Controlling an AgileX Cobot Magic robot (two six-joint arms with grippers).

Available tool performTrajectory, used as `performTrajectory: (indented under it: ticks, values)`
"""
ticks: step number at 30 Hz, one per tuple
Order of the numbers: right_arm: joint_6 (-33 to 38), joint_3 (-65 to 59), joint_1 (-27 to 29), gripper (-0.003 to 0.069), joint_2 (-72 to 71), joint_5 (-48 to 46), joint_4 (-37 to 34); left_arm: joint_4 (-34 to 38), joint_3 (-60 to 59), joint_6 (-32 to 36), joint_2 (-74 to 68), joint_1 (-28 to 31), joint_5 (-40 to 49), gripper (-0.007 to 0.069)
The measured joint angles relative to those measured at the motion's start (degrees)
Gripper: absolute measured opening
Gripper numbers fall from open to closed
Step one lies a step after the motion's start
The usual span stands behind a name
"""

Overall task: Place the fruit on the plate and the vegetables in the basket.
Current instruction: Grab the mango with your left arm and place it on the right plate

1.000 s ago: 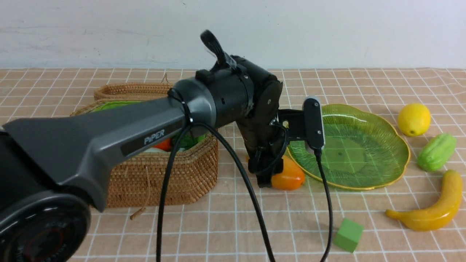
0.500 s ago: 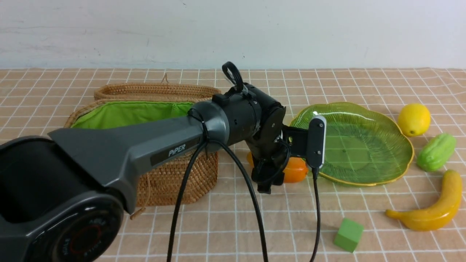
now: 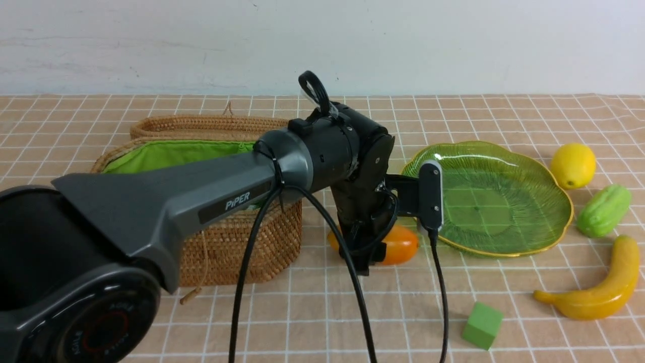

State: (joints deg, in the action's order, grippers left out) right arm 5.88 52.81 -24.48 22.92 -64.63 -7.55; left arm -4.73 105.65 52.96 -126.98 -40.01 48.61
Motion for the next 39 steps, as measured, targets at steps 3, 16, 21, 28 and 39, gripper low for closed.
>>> performTrajectory:
  ticks: [3, 16, 21, 28, 39]
  values:
    - [0.0, 0.0, 0.0, 0.0214, 0.0, 0.6, 0.13, 0.31, 0.0, -2.59, 0.24, 0.0, 0.99, 0.0512]
    - [0.0, 0.0, 0.0, 0.0214, 0.0, 0.77, 0.52, 2.07, -0.96, -6.78, -1.59, 0.0, 3.6, 0.0594]
    - [0.0, 0.0, 0.0, 0.0214, 0.0, 0.77, 0.52, 2.19, -1.08, -13.8, -1.26, 0.0, 0.0, 0.0491]
    - [-3.36, 0.0, 0.0, 0.0216, 0.0, 2.85, 4.77, 3.51, -1.2, -25.54, 6.33, -0.28, -7.62, 0.0493]
    - [-17.26, 0.0, 0.0, 0.0218, 0.0, 8.27, 14.24, 31.58, -1.1, -21.33, 0.31, -0.38, -37.14, 0.0493]
